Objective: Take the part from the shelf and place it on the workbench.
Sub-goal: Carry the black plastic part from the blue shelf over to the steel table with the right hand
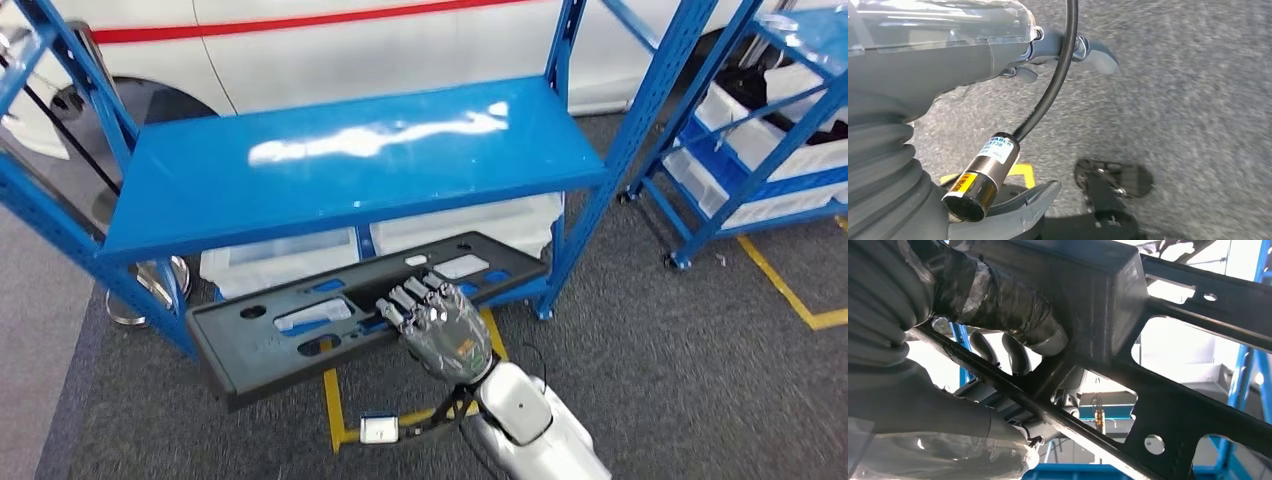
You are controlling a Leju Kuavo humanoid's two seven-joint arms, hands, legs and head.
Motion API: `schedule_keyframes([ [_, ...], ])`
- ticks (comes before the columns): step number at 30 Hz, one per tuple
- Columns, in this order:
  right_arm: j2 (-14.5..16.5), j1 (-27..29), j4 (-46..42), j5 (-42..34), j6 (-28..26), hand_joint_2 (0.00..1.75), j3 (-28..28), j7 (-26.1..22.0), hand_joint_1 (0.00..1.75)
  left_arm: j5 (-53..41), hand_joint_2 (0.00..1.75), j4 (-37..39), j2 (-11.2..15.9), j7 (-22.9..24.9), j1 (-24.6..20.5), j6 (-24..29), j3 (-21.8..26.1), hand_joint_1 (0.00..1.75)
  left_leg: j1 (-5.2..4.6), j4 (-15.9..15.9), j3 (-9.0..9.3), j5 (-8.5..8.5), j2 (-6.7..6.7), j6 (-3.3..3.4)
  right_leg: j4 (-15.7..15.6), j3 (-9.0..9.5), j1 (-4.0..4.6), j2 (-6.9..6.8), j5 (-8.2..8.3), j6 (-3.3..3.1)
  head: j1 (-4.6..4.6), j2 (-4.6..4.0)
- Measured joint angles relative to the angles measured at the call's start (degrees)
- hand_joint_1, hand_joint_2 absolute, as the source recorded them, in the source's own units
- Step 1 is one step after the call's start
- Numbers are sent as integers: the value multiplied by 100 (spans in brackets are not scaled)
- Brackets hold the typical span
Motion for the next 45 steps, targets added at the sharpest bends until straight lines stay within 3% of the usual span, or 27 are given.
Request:
schedule_keyframes([
  [2,-2,-12,47,3,0,175,0,-9,175,14,175,0,1,16,1,4,0,0,-5,2,-194,168,13,58,674,-160,-7,-1,-649,8,7,0],
  [3,-2,-13,69,4,0,175,0,-10,175,20,175,0,1,21,4,5,0,0,-14,15,-298,243,15,60,1051,-212,-7,-1,-845,17,8,0],
  [4,-3,-13,91,5,0,175,0,-10,175,24,175,0,1,24,7,5,0,0,-23,35,-406,312,16,58,1348,-218,-7,-1,-895,24,10,0],
  [5,-3,-13,112,6,0,175,0,-10,175,28,175,0,1,26,9,6,0,0,-30,63,-516,376,18,52,1475,-142,-7,-2,-808,23,9,0],
  [6,-4,-15,131,7,0,175,0,-10,175,30,175,0,1,28,9,7,0,0,-35,99,-625,431,19,41,1405,31,-7,-2,-659,12,10,0],
  [8,-3,-24,154,7,0,175,0,-10,175,32,175,0,0,31,9,7,0,0,-40,172,-791,511,17,17,945,494,-2,-2,-439,-20,9,0],
  [10,3,-50,160,8,0,175,0,-11,175,34,175,0,-1,31,10,7,0,0,-49,246,-890,562,13,-23,281,983,27,-2,-611,-66,4,0],
  [12,12,-79,166,5,0,175,0,-13,175,40,175,0,-2,33,12,9,0,0,-52,281,-932,636,12,-87,-160,1234,67,1,-805,-114,7,0],
  [13,15,-88,171,3,0,175,0,-14,175,42,175,0,-2,37,15,10,-1,0,-47,273,-937,685,11,-123,-212,1232,78,4,-794,-143,10,0],
  [15,20,-106,196,2,0,175,0,-15,175,44,175,4,2,49,25,14,-2,0,-25,298,-986,648,2,-199,-235,1140,63,-10,-673,-232,15,0],
  [17,35,-118,221,2,0,175,0,-14,175,45,175,9,7,60,42,17,-5,0,3,635,-1122,191,-9,-269,-259,997,35,-26,-516,-313,3,0],
  [19,45,-128,239,2,0,175,0,-11,175,45,175,9,8,64,44,17,-11,0,23,1269,-1258,-385,-11,-322,-256,823,32,-30,-369,-335,-6,0],
  [20,45,-130,251,1,0,175,0,-9,175,44,175,9,9,64,40,16,-14,0,32,1552,-1269,-502,-11,-342,-251,730,32,-31,-296,-330,-7,0],
  [22,44,-131,288,-6,0,175,0,-7,175,35,175,9,16,64,36,16,-22,0,49,1717,-1088,-328,-10,-365,-231,529,29,-33,-155,-306,-7,0],
  [24,45,-132,314,-14,0,175,0,-3,175,14,175,9,25,64,32,16,-30,0,61,1214,-591,-48,-13,-354,-199,356,25,-33,-33,-267,-8,0],
  [26,47,-141,320,-21,0,175,0,6,175,-13,175,9,31,64,18,16,-33,0,37,440,-45,-121,-32,-304,-182,261,29,-33,76,-202,-7,0],
  [27,48,-148,321,-27,0,175,0,9,175,-21,175,9,32,64,12,16,-34,0,18,194,92,-202,-43,-269,-188,244,28,-35,132,-165,-6,0],
  [29,51,-162,326,-43,0,175,0,12,175,-25,175,9,36,70,15,16,-36,0,-1,55,96,-182,-48,-175,-232,230,21,-35,244,-82,-1,0],
  [31,48,-169,339,-55,0,175,0,12,175,-22,175,10,38,81,18,16,-38,0,9,20,13,-40,-18,-78,-134,163,8,-21,85,-26,5,0],
  [32,44,-171,346,-58,0,175,0,12,175,-22,175,11,39,85,18,15,-39,0,16,5,-51,39,-3,-29,50,102,4,-14,-160,-14,9,0],
  [34,38,-173,354,-68,0,175,0,12,175,-22,175,11,42,89,14,14,-39,0,-8,21,-226,181,9,29,701,-42,-4,-10,-775,-8,15,0],
  [35,35,-173,357,-78,0,175,0,12,175,-22,175,11,43,90,15,14,-39,0,-20,37,-329,249,10,42,1045,-85,-5,-10,-946,-5,14,0],
  [36,32,-171,363,-94,0,175,0,12,175,-22,175,11,43,93,16,14,-39,0,-32,60,-437,316,11,40,1291,-78,-4,-9,-970,-5,14,0],
  [38,24,-168,380,-135,0,175,0,12,175,-21,175,11,44,99,19,14,-39,0,-50,117,-648,430,12,30,1307,154,2,-10,-709,-27,13,0],
  [40,21,-170,387,-170,0,175,0,12,175,-20,175,10,44,102,19,15,-39,0,-56,176,-791,504,11,13,899,543,17,-10,-506,-70,12,0],
  [43,30,-179,384,-202,0,175,0,8,175,-19,175,9,43,103,23,16,-39,0,-67,253,-920,616,9,-63,-75,1202,77,-12,-746,-137,14,0],
  [45,32,-181,389,-213,0,175,0,5,175,-17,175,12,45,103,33,18,-39,0,-62,229,-944,728,8,-135,-266,1236,91,-11,-764,-166,16,0],
])
